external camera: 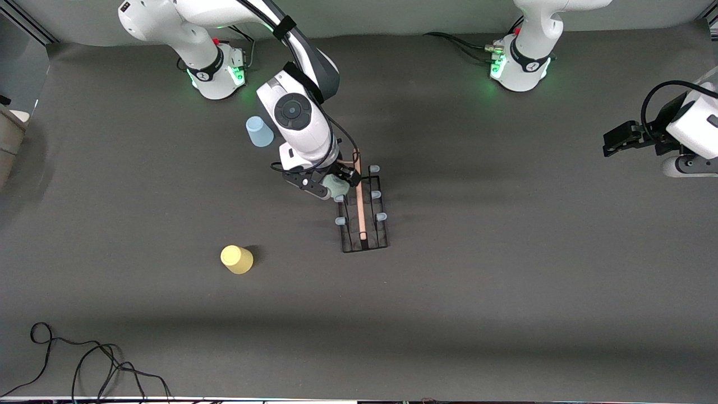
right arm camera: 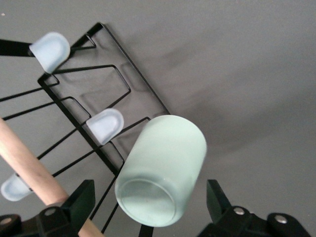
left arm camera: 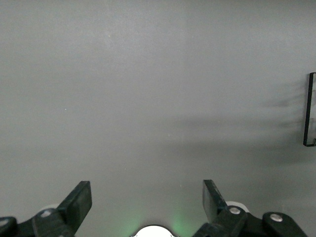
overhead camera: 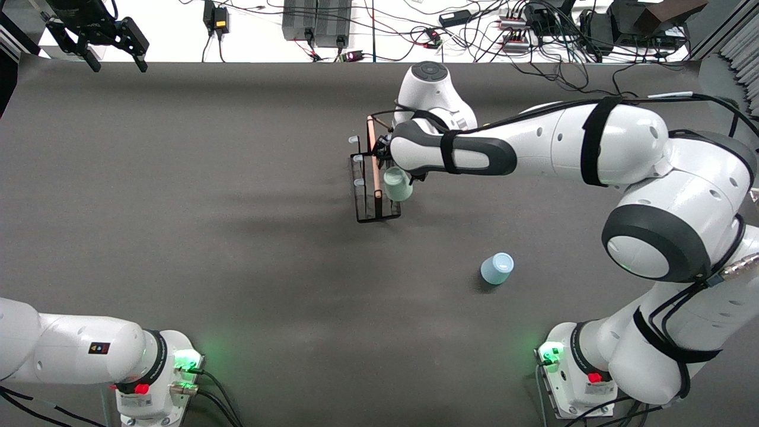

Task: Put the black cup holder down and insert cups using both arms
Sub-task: 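Lower the green cup onto a rack peg and open the right gripper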

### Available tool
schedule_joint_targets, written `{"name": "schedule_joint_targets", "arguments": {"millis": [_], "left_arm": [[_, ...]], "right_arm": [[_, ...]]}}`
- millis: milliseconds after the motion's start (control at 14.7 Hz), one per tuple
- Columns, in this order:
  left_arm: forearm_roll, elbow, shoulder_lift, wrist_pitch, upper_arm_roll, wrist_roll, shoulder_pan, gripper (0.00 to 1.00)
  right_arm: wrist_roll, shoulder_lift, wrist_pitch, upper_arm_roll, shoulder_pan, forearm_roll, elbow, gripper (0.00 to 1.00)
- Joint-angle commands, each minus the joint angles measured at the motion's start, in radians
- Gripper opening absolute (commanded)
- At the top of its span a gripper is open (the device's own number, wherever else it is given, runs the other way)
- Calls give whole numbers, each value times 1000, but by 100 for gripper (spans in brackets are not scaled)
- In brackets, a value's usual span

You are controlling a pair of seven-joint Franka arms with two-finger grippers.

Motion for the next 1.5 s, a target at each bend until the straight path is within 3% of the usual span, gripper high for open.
{"name": "schedule_joint_targets", "arguments": {"millis": [0,340,749,1089,1429], "left_arm": [[14,-1,-1,8,0,10,-2,100],[14,-5,-1,8,0,10,-2,100],[14,-7,-3,8,0,10,-2,100],[14,-7,-3,8,-1,10,-2,100],[14,-13,-3,8,0,10,-2,100]], "right_arm": [[8,-50,-26,-30,-1,0,12,100],[-231,-123,-271,-179,-1,1,76,100],[-585,-82,-252,-383,-9,13,78,100],[-770,30,-122,-402,-126,30,76,100],[-890,154,-5,-402,-167,182,76,100]]}}
